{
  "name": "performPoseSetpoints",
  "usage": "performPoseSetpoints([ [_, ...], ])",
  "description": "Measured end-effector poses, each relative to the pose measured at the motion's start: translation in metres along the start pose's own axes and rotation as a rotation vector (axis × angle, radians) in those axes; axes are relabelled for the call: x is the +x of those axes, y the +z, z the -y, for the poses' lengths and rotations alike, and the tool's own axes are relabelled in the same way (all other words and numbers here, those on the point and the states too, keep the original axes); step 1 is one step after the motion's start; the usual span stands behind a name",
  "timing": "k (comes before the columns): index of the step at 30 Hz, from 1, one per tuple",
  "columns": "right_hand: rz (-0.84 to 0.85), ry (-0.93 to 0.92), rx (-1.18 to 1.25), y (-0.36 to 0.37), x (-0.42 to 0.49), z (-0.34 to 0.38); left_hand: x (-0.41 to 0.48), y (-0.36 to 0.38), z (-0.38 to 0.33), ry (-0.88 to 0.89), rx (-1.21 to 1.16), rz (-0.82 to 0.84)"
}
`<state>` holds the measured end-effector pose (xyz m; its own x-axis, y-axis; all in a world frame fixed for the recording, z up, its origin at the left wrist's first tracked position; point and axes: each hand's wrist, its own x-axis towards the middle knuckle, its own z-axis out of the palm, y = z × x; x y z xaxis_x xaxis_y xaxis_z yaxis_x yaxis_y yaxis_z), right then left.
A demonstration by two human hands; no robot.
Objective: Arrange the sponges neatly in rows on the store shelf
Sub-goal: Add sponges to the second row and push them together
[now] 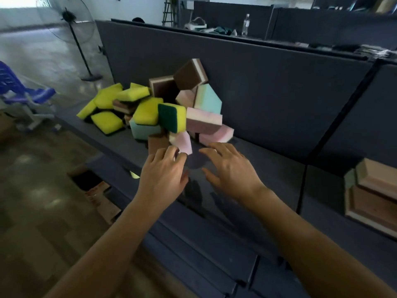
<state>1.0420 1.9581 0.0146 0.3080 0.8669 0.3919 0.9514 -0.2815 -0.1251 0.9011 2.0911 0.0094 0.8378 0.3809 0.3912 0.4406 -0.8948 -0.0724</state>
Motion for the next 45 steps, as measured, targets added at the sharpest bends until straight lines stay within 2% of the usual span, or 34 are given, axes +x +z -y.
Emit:
performPoseSetpoints([
  [6,-0.015,-0.024,0.051,0.004,0.039,0.001,0.013,0.005,0.021,-0.068,-0.052,-0.046],
  [11,-0.149,0.012,0.045,0.0,0.077,-0.01,0.041,0.0,0.032,-0.108,-0.101,-0.133],
  [17,-0.116,0.141,-0.063,0.015,0.108,-0.019,0.061,0.004,0.037,-0.124,-0.099,-0.117],
  [23,-0.111,0.157,-0.089,0.02,0.114,-0.018,0.08,0.013,0.045,-0.135,-0.175,-0.062],
  [26,-0.108,0.145,-0.074,0.011,0.104,-0.019,0.088,0.015,0.044,-0.088,-0.191,-0.064],
  [29,-0.107,0.135,-0.034,-0.002,0.086,-0.021,0.094,0.011,0.04,-0.042,-0.23,-0.141],
  [34,-0.1,0.207,-0.051,-0.019,0.046,-0.032,0.091,-0.002,0.018,0.076,-0.19,-0.18],
  [40,-0.152,0.335,-0.067,-0.042,-0.02,-0.047,0.075,-0.022,-0.033,0.258,-0.204,-0.168],
  [45,-0.154,0.452,-0.138,-0.062,-0.085,-0.056,0.055,-0.026,-0.087,0.41,-0.269,-0.081],
])
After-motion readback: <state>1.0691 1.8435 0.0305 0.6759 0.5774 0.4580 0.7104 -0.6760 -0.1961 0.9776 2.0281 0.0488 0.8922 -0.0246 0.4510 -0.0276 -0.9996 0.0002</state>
